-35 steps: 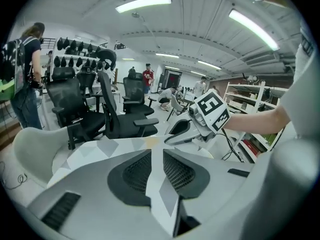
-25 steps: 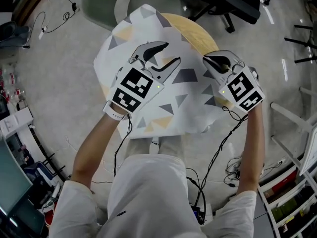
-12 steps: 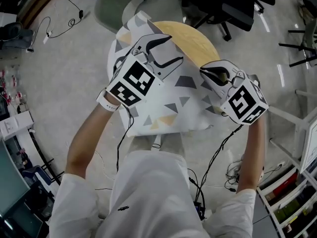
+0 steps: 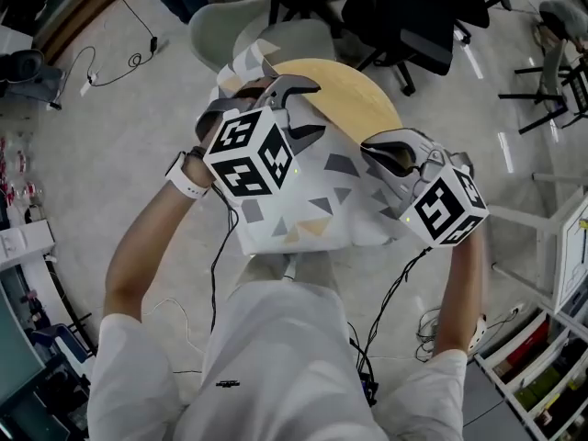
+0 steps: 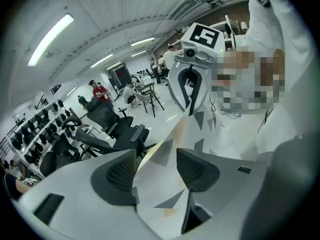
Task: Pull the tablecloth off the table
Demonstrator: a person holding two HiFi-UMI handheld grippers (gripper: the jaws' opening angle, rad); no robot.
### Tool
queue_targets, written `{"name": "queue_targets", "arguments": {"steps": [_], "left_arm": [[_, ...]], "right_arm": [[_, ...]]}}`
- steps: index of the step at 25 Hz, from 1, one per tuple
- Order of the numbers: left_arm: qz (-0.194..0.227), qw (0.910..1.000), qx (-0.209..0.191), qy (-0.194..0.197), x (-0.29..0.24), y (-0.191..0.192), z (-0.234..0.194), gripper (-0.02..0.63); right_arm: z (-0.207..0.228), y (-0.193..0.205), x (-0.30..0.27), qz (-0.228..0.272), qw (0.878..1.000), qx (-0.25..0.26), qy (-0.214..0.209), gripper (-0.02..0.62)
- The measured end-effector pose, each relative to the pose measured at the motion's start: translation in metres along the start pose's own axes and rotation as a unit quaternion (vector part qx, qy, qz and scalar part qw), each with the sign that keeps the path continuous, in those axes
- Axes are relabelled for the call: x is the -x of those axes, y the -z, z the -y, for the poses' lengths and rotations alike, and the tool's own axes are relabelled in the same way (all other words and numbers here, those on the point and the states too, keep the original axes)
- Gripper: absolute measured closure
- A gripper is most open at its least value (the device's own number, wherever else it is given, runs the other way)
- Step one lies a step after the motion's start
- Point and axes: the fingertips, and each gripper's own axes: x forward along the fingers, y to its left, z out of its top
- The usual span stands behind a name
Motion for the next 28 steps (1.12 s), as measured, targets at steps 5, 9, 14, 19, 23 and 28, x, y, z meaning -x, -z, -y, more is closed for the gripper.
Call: {"name": "queue_targets", "arguments": {"steps": [5, 9, 14, 19, 23, 28], "left_arm": [[-0.016, 0.9993, -0.034, -0.006, 0.024, 0.007, 0.015, 0.467], [-0.035, 0.9982, -0.046, 0.014, 0.032, 0.018, 0.03, 0.568], [-0.012, 0.9987, 0.036, 0.035, 0.051, 0.025, 0.05, 0.597], [0.01, 0.9959, 0.086, 0.026, 0.101, 0.023, 0.07, 0.598], [0.02, 0.9949, 0.098, 0.014, 0.136, 0.02, 0.085, 0.598], [0.028, 0.9943, 0.103, 0.0, 0.187, 0.029, 0.115, 0.598]], "right_arm": [[-0.019, -0.016, 0.004, -0.014, 1.0, -0.011, 0.025, 0.583], [-0.023, -0.018, 0.003, -0.02, 0.998, -0.031, 0.046, 0.583], [-0.038, -0.034, 0.003, -0.025, 0.996, -0.051, 0.065, 0.583], [-0.071, -0.077, 0.014, -0.03, 0.995, -0.053, 0.074, 0.583], [-0.093, -0.106, 0.023, -0.021, 0.996, -0.037, 0.074, 0.583], [-0.136, -0.143, 0.025, -0.018, 0.997, -0.013, 0.069, 0.583]]}}
